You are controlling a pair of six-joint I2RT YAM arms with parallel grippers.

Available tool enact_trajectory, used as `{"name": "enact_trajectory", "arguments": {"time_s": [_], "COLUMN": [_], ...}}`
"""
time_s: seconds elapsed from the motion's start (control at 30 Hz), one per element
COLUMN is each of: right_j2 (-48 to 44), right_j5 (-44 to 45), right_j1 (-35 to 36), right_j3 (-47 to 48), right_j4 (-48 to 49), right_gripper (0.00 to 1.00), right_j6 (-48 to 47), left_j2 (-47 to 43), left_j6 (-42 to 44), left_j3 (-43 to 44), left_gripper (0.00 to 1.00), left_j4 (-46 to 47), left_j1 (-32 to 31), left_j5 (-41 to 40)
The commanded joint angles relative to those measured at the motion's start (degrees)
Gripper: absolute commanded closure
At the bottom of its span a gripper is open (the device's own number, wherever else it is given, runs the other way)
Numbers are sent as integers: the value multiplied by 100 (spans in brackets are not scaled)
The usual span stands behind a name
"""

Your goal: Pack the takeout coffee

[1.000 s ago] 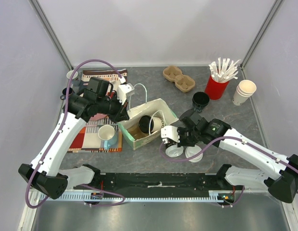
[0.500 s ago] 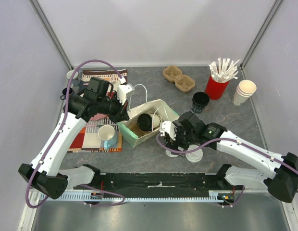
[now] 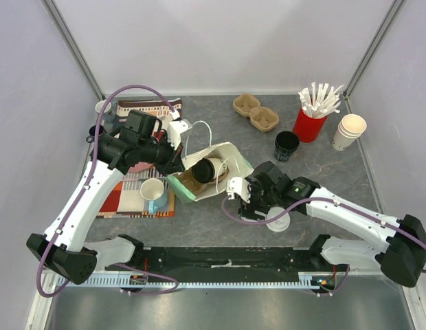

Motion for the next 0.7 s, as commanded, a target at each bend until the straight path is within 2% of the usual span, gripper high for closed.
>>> {"name": "enact_trajectory", "arguments": {"time_s": [0.0,0.13,0.2,0.33,0.47,0.67], "right_j2": [-401,-674,-796,-902,-1008,-1069], "right_j5": [30,-23,275,601,733,567], "right_j1": [-2,-10,-2,-10,-10,-19], "right_j3": [121,394,604,983,1124,1010], "right_j4": [-100,-144,-109,-188,-329,-223], "right_gripper": [17,15,14,11,9,10], "right_j6": [77,787,1174,2657,3731,3998], "left_j2": [-125,-143,-125,-116,-81,-63], "left_j6": [1,28,19,-191,-578,-1027], "left_j3": [12,-14,-14,-66,-216,-488], "left_gripper": [98,98,98,98,98,98], "left_j4": [209,243,261,331,419,691], "left_j1": [-16,-16,-16,1,133,317], "left_j5": [128,102,84,14,179,462]}}
